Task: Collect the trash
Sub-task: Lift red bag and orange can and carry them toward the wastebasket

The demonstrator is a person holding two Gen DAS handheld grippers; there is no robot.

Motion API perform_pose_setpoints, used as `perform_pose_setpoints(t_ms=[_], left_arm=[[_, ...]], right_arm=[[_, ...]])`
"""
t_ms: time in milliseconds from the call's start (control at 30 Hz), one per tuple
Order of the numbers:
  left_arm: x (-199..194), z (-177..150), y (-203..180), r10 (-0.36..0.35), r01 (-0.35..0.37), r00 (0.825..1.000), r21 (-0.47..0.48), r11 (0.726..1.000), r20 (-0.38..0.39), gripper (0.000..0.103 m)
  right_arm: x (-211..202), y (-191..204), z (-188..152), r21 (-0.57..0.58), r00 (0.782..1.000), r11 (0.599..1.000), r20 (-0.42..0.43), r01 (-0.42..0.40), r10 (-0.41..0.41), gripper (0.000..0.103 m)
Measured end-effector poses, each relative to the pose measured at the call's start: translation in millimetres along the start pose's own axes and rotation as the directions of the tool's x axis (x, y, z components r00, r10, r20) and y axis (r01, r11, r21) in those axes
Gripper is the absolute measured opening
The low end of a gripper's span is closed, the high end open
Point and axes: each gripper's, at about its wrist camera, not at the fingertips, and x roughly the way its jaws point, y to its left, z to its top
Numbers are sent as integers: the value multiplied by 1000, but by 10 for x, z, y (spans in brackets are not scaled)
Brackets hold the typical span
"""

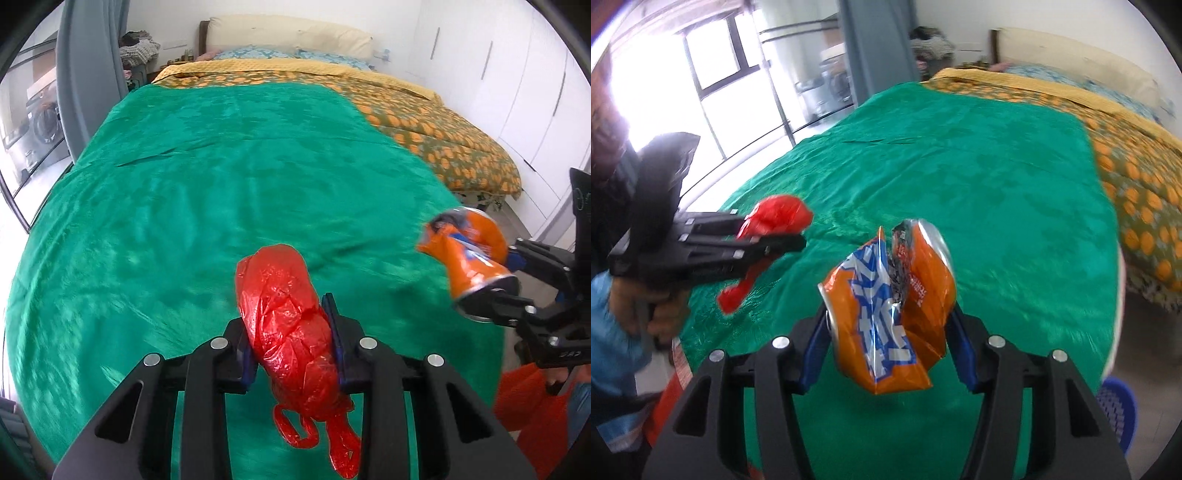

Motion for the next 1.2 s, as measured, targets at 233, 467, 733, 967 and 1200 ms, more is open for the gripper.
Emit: perform_pose_setpoints(t_ms=[233, 467, 733, 967, 1200], left_arm=[[-38, -90, -547, 40, -41, 999, 82, 996, 7, 30], [-64, -56, -853, 70, -73, 997, 140, 987, 24, 30], [-54, -3, -1055, 73, -78, 997, 179, 981, 33, 30], [-15, 14, -1158, 8, -9, 1000, 172, 985, 8, 29], [20, 22, -1519, -147, 154, 988, 176, 972, -48, 29]], right_arm=[[-245, -137, -199, 67, 999, 997, 21, 40, -41, 56], [-428, -207, -327, 94, 998, 994, 42, 52, -56, 56], [-513, -293, -448, 120, 997, 992, 52, 47, -54, 56], [-677, -454, -550, 164, 995, 985, 74, 54, -67, 56], [-1104, -1009, -869, 278, 977, 946, 82, 165, -195, 56]])
